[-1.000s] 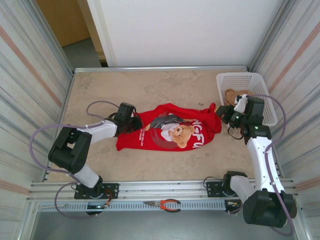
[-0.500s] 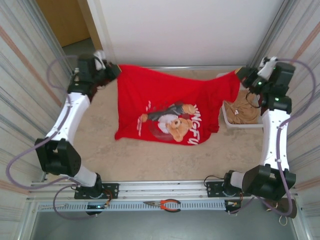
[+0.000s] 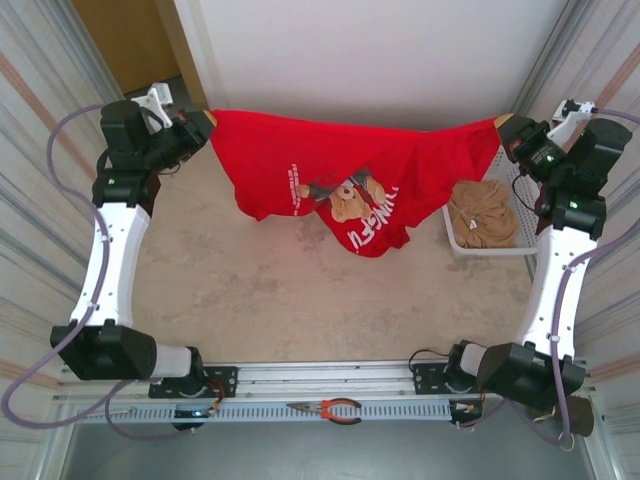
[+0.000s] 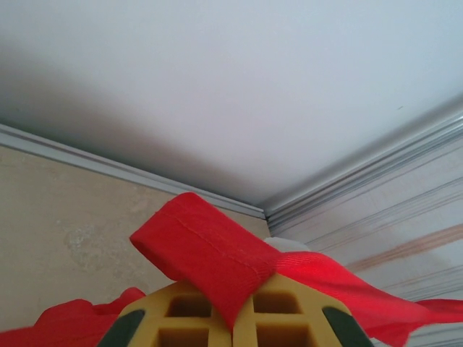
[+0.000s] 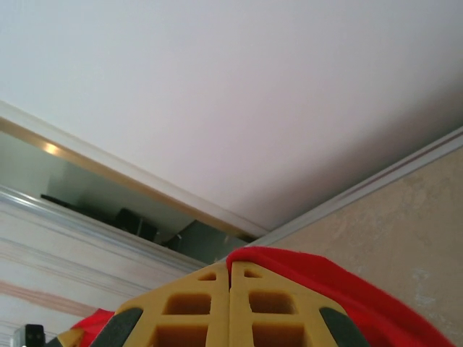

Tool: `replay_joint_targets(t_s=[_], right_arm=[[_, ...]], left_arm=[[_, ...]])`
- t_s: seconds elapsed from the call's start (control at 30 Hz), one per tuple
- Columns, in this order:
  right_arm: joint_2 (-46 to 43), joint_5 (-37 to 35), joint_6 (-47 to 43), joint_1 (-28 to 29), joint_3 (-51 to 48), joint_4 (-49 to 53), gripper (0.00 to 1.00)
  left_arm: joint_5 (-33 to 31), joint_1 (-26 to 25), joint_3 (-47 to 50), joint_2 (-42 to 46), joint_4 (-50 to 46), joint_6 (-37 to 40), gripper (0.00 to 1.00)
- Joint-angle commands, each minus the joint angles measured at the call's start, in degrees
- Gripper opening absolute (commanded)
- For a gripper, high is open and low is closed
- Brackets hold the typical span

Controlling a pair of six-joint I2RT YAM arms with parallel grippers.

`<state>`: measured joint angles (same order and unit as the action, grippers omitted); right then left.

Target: Fold the inside-out t-shirt

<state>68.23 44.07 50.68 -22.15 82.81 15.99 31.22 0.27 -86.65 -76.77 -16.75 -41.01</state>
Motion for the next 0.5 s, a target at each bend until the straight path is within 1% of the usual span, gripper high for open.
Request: replay_joint_targets(t_s=[0.0, 0.07, 0.17, 0.23, 0.33, 0.47], right_arm=[[-3.2, 1.5, 3.2, -0.4, 3.1, -3.2, 0.00], [-4.1, 2.1, 4.0, -0.7, 4.2, -3.2, 0.00], [-5.4, 2.0, 6.0, -0.9, 7.2, -3.9, 0.00], [-5.6, 2.0, 7.5, -0.8, 9.6, -4.8, 0.00], [-4.6, 1.3, 8.0, 1.2, 11.7, -4.7, 0.00], [-1.5, -1.5, 5.5, 6.8, 10.8, -4.8, 0.00]], left_arm=[[2.2, 0.9, 0.8, 4.7, 2.8, -2.7, 0.00], [2.5, 0.8, 2.0, 6.9, 4.2, -4.4, 0.00], [1.0, 0.9, 2.6, 10.4, 7.0, -6.1, 0.00], [-0.2, 0.9, 0.6, 11.1, 5.5, -5.5, 0.00], [-0.5, 0.9, -1.8, 9.4, 2.9, -4.9, 0.00], [-0.8, 0.8, -2.4, 3.5, 0.5, -3.8, 0.00]])
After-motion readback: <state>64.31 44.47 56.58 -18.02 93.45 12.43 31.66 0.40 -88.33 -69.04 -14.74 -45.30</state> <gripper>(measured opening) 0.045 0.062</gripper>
